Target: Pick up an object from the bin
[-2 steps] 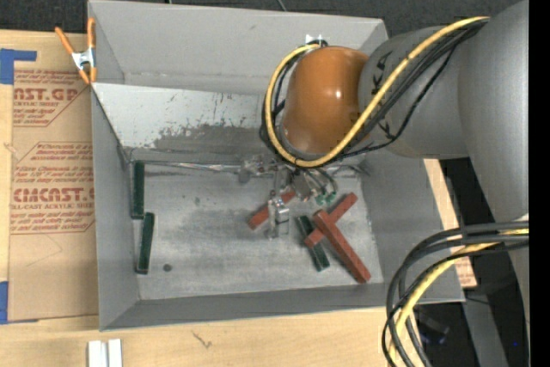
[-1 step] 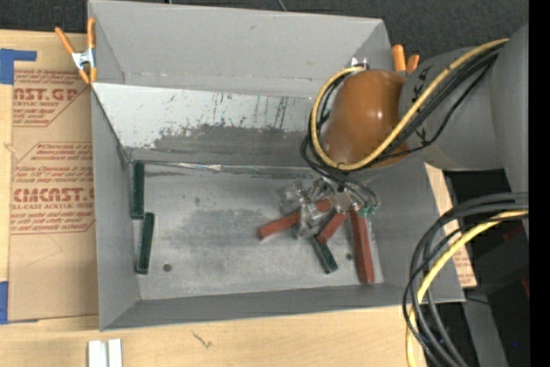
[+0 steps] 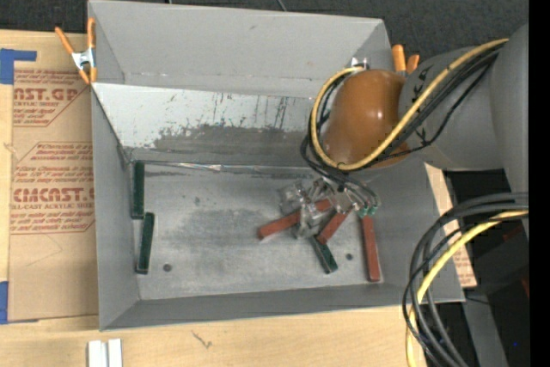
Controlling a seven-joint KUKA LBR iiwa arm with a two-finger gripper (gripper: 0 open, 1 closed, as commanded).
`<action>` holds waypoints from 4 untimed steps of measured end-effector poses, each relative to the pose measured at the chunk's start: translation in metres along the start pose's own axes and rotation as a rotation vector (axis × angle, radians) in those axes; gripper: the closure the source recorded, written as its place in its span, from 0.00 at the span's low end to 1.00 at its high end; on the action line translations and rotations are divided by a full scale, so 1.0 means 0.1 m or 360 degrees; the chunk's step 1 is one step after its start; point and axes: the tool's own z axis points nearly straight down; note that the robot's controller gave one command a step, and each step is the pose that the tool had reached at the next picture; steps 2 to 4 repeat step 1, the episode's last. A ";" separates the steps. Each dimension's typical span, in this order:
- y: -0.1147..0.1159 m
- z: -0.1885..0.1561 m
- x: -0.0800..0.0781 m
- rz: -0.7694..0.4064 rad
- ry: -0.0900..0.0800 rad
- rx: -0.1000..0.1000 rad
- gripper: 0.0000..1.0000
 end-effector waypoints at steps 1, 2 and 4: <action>0.14 -1.63 0.00 0.0009 -0.0008 0.0002 1.00; 0.14 -1.63 0.00 0.0009 -0.0008 0.0002 1.00; 0.14 -1.63 0.00 0.0009 -0.0008 0.0002 1.00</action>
Offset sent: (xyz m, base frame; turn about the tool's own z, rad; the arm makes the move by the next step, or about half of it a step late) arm 0.0000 0.0000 0.0000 0.0000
